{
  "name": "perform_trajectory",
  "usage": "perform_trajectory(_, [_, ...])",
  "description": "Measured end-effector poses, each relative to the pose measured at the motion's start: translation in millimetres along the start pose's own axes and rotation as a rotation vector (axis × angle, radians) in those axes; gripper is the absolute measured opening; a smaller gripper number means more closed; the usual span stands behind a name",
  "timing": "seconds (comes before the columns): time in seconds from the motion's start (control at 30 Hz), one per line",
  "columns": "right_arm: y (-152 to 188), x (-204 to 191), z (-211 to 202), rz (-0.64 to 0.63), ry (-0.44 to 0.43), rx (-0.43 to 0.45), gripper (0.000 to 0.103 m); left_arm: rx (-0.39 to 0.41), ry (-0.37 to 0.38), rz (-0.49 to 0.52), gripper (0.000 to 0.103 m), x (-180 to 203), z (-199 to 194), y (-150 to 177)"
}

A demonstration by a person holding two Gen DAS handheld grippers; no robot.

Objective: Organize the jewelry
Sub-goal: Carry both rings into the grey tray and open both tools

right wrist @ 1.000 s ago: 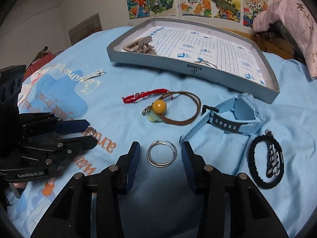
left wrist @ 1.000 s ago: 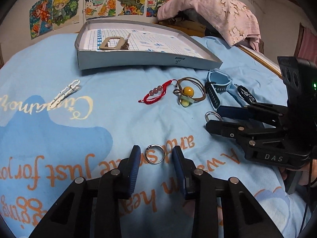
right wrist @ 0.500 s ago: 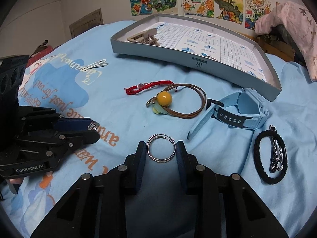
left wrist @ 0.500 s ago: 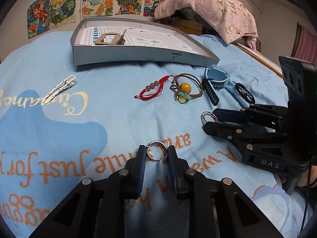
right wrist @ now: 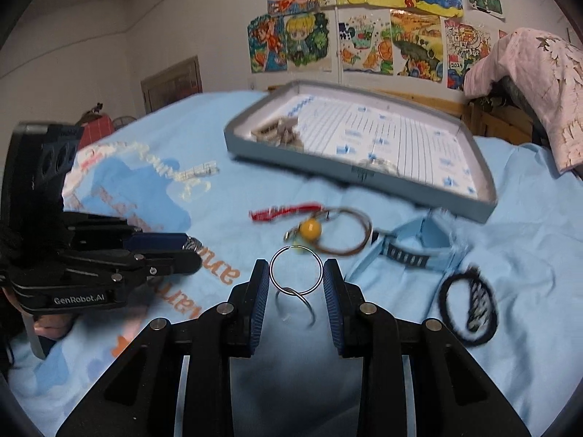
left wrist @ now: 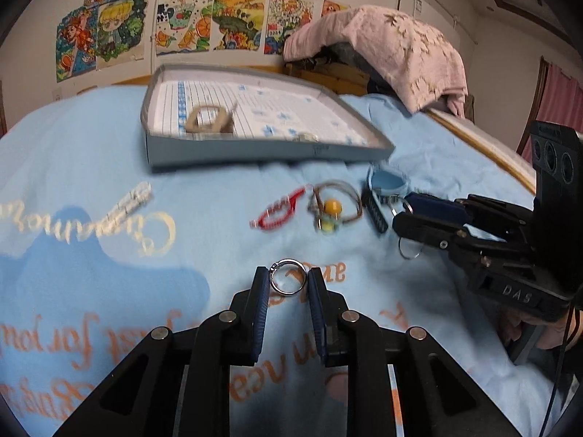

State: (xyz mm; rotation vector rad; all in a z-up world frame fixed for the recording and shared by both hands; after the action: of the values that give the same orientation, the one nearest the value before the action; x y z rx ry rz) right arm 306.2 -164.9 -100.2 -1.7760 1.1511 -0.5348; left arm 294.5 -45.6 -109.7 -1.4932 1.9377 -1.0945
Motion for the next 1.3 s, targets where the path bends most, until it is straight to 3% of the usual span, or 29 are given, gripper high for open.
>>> perform_trajectory(0.17, [-47, 23, 1, -0.021, 0.025, 0.041, 0.027, 0.061, -0.025, 0.060, 0.020, 1, 6, -41])
perform_trajectory(0.33, [-86, 53, 10, 0.001, 0.051, 0.088, 0.027, 0.082, -0.002, 0.024, 0.020, -7, 26, -87])
perform_trajectory(0.53, [-106, 81, 46, 0.017, 0.083, 0.068, 0.027, 0.107, -0.023, 0.012, 0.020, -12, 69, -126])
perform_trajectory(0.73, [-98, 102, 81, 0.057, 0.116, 0.026, 0.027, 0.038, -0.058, -0.023, 0.020, -18, 114, -124])
perform_trajectory(0.9, [-87, 111, 100, 0.039, 0.156, -0.026, 0.027, 0.024, -0.079, -0.007, 0.020, -12, 129, -117])
perform_trajectory(1.2, [-76, 126, 110, 0.087, 0.153, -0.087, 0.028, 0.014, -0.083, -0.012, 0.021, -8, 132, -107])
perform_trajectory(1.3, [-77, 130, 104, 0.106, 0.160, -0.070, 0.045, 0.018, -0.084, -0.030, 0.033, -9, 131, -106])
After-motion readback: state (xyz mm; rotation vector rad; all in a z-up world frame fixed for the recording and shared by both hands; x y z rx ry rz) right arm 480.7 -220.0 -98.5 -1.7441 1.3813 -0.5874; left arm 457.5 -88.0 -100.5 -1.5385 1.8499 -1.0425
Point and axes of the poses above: each gripper's, at about its wrist camera, not at the fingertips, and z roughly the way its jaws point, x to its right, y to its underside, the point moved 8 cm from there along z, roughly the way its jaws point, and after that the axes turned 6 degrees about x, right-handed, at the moved point
